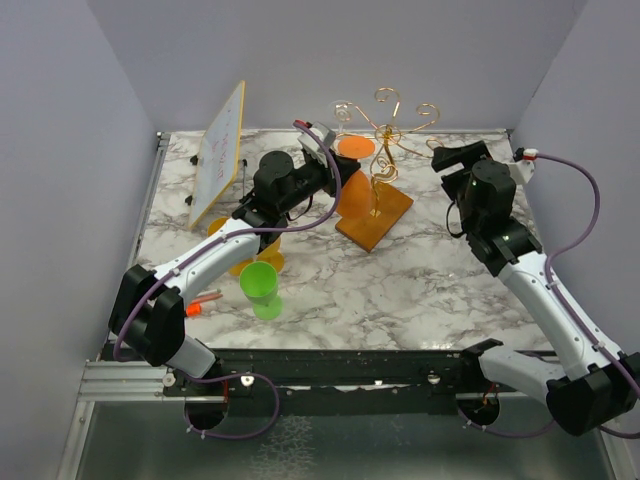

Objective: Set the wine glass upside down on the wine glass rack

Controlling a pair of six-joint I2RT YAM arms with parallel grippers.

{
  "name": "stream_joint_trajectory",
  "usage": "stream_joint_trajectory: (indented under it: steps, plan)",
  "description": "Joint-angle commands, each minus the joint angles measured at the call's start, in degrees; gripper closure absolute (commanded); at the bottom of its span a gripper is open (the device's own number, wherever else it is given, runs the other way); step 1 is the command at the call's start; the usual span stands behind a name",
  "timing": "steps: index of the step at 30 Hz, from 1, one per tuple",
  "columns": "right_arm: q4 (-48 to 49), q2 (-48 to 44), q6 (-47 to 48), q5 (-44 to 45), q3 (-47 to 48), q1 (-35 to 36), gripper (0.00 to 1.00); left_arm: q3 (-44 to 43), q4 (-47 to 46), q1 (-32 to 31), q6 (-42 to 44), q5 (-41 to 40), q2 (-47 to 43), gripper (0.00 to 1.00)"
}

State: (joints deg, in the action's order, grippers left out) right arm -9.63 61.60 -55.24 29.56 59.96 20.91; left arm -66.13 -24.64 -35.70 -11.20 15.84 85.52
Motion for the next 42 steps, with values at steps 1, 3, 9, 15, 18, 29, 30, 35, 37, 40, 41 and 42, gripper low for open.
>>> stream_joint_trajectory:
  steps: [1, 3, 9, 15, 18, 29, 30, 35, 37, 40, 41, 42]
  plan:
    - [-0.5, -0.5, 0.8, -4.9, -2.8, -1.2, 0.25, 0.2, -1.7, 0.0, 1.8, -0.1, -0.4, 1.00]
    - [-0.9, -0.7, 0.7, -5.6, -3.5, -1.5, 0.27, 0.2, -1.6, 0.0, 2.6, -0.4, -0.5, 1.00]
    - [-3.0, -2.2, -0.7, -5.7, -4.8, -1.7, 0.31, 0.3, -1.6, 0.9, 3.7, 0.5, -0.3, 1.00]
    - [-3.2, -3.5, -0.5, -5.2, -5.3, -1.8, 0.33, -1.0, -1.2, 1.7, 2.0, -0.3, 1.1, 1.00]
    - [-4.1, -2.6, -0.5, -5.3, -4.7, -1.9, 0.34, -1.9, -1.0, 1.8, 0.5, -1.8, 2.2, 1.00]
    - [-3.2, -2.8, -0.7, -5.9, -4.9, -1.9, 0.34, -5.3, -0.8, 1.8, -0.7, 0.5, 5.9, 1.00]
    - [-3.3, -2.8, -0.7, -5.9, -4.9, -1.9, 0.34, -5.7, -0.8, 1.8, -1.2, 0.1, 6.3, 1.00]
    - [-3.2, -2.9, -0.6, -5.8, -5.0, -1.9, 0.34, -6.6, -0.8, 1.7, -3.3, -2.4, 7.7, 1.00]
    - [-3.2, -2.8, -0.7, -5.7, -5.0, -1.9, 0.34, -6.7, -0.8, 1.7, -3.7, -4.9, 8.1, 1.00]
    - [-3.2, -2.8, -0.7, -5.7, -5.0, -2.0, 0.34, -7.0, -0.9, 1.7, -4.5, -8.2, 8.7, 1.00]
    - [-3.3, -2.7, -0.7, -5.7, -5.0, -2.0, 0.34, -7.3, -0.9, 1.7, -4.7, -9.2, 9.0, 1.00]
    - [-3.2, -2.6, -0.7, -5.8, -5.0, -2.0, 0.34, -7.5, -1.0, 1.7, -5.0, -10.4, 9.3, 1.00]
